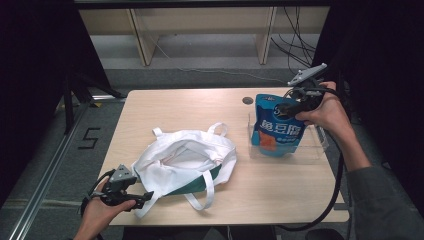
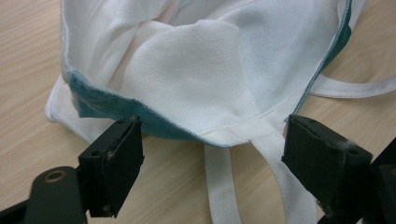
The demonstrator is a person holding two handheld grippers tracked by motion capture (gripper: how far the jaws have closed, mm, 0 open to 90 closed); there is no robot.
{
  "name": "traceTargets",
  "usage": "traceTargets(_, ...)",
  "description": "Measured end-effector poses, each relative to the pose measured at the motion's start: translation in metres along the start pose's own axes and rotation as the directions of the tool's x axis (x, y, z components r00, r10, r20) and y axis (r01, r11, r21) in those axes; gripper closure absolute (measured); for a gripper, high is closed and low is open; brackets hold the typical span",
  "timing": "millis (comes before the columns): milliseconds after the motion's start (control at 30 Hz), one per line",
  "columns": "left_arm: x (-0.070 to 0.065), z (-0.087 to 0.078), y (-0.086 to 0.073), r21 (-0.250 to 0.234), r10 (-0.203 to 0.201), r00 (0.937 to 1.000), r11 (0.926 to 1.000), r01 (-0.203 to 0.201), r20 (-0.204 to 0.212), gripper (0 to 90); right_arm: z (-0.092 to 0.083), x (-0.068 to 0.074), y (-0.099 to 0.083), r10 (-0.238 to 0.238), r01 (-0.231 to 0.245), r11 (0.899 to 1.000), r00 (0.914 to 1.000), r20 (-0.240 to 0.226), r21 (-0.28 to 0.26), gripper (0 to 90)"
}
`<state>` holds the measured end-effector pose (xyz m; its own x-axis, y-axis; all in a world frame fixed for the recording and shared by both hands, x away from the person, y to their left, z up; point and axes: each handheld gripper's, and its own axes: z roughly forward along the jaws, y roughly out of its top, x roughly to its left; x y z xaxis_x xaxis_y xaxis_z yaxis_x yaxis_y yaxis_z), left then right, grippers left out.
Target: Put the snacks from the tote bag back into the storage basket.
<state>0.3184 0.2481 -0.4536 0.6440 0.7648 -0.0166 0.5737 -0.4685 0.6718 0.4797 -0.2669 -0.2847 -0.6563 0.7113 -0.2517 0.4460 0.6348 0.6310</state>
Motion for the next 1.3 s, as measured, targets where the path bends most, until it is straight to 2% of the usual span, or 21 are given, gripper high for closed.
traceTargets(33,0.000,0.000,0.000,0.002,0.000,1.0000,1.0000,0.000,0.002,19.4,-0.001,-0.002,-0.001,-0.004,0.005,1.000,1.0000,-0.006,0.008,37.2)
traceTargets(100,0.000,0.000,0.000,0.001,0.002,1.0000,1.0000,-0.002,0.000,19.4,-0.004,-0.002,-0.004,0.011,-0.010,1.000,0.9998,0.015,-0.012,37.0)
traceTargets(133,0.000,0.001,0.000,-0.016,-0.007,1.0000,0.9998,0.007,-0.007,19.4,-0.007,-0.004,-0.006,0.014,-0.014,1.000,0.9998,0.012,-0.012,37.3)
traceTargets(200,0.000,0.000,-0.001,0.003,-0.019,0.9998,0.9998,0.019,0.002,19.4,-0.010,-0.005,-0.012,0.021,-0.020,1.000,0.9997,0.016,-0.024,36.9)
traceTargets(433,0.000,-0.001,-0.001,0.004,-0.018,0.9998,0.9998,0.018,0.001,19.4,-0.023,-0.004,-0.033,0.116,-0.115,0.992,0.9931,0.019,-0.057,35.6)
traceTargets(500,0.002,-0.002,-0.001,0.007,0.004,1.0000,1.0000,-0.004,-0.003,19.4,-0.025,-0.003,-0.041,0.115,-0.114,0.992,0.9930,0.028,-0.052,35.0)
traceTargets(567,0.002,-0.002,-0.001,0.004,0.004,1.0000,1.0000,-0.004,-0.004,19.4,-0.026,-0.002,-0.048,0.122,-0.121,0.991,0.9922,0.024,-0.057,34.5)
traceTargets(633,0.001,-0.002,-0.001,0.004,0.003,1.0000,1.0000,-0.003,-0.004,19.4,-0.027,0.001,-0.056,0.159,-0.157,0.986,0.9871,0.024,-0.057,33.7)
traceTargets(700,0.001,-0.003,-0.001,0.004,0.000,0.9999,1.0000,0.000,-0.010,19.4,-0.027,0.000,-0.063,0.153,-0.151,0.987,0.9876,0.034,-0.055,33.1)
traceTargets(833,0.000,-0.002,-0.001,0.002,-0.015,0.9999,0.9999,0.015,0.002,19.4,-0.028,-0.001,-0.077,0.188,-0.185,0.980,0.9813,0.041,-0.066,33.3)
traceTargets(867,0.001,-0.002,-0.001,0.002,-0.005,1.0000,1.0000,0.005,0.002,19.4,-0.030,-0.001,-0.080,0.200,-0.199,0.979,0.9791,0.034,-0.043,33.3)
traceTargets(933,0.001,-0.002,-0.001,0.002,-0.006,1.0000,1.0000,0.006,0.001,19.4,-0.029,0.000,-0.085,0.225,-0.224,0.974,0.9738,0.033,-0.035,33.3)
traceTargets(1067,0.001,-0.003,-0.001,-0.001,-0.009,1.0000,1.0000,0.009,-0.001,19.4,-0.025,0.005,-0.096,0.241,-0.241,0.970,0.9699,0.036,-0.017,33.2)
traceTargets(1100,0.001,-0.001,-0.001,-0.017,-0.016,0.9999,0.9997,0.015,-0.006,19.4,-0.024,0.008,-0.097,0.249,-0.249,0.968,0.9677,0.038,-0.006,33.2)
traceTargets(1133,-0.001,-0.001,-0.001,-0.029,-0.033,0.9994,0.9990,0.033,-0.012,19.4,-0.023,0.008,-0.101,0.230,-0.229,0.973,0.9726,0.038,-0.008,33.2)
traceTargets(1167,0.000,-0.002,-0.002,-0.023,-0.028,0.9995,0.9993,0.028,-0.010,19.4,-0.022,0.010,-0.103,0.243,-0.243,0.970,0.9693,0.037,-0.008,33.3)
traceTargets(1200,0.001,-0.003,-0.001,0.001,-0.001,1.0000,1.0000,0.001,-0.008,19.4,-0.021,0.012,-0.105,0.250,-0.250,0.968,0.9676,0.035,-0.015,33.3)
traceTargets(1233,0.000,-0.001,-0.001,-0.025,-0.023,0.9997,0.9994,0.023,-0.006,19.4,-0.021,0.013,-0.107,0.256,-0.256,0.967,0.9660,0.034,-0.013,33.3)
traceTargets(1267,0.000,-0.001,-0.001,-0.028,-0.022,0.9997,0.9994,0.022,-0.006,19.4,-0.019,0.015,-0.109,0.262,-0.261,0.965,0.9645,0.036,-0.013,33.3)
traceTargets(1300,0.000,-0.002,-0.001,-0.014,-0.019,0.9998,0.9997,0.019,0.001,19.4,-0.018,0.018,-0.110,0.286,-0.286,0.958,0.9575,0.035,-0.003,33.3)
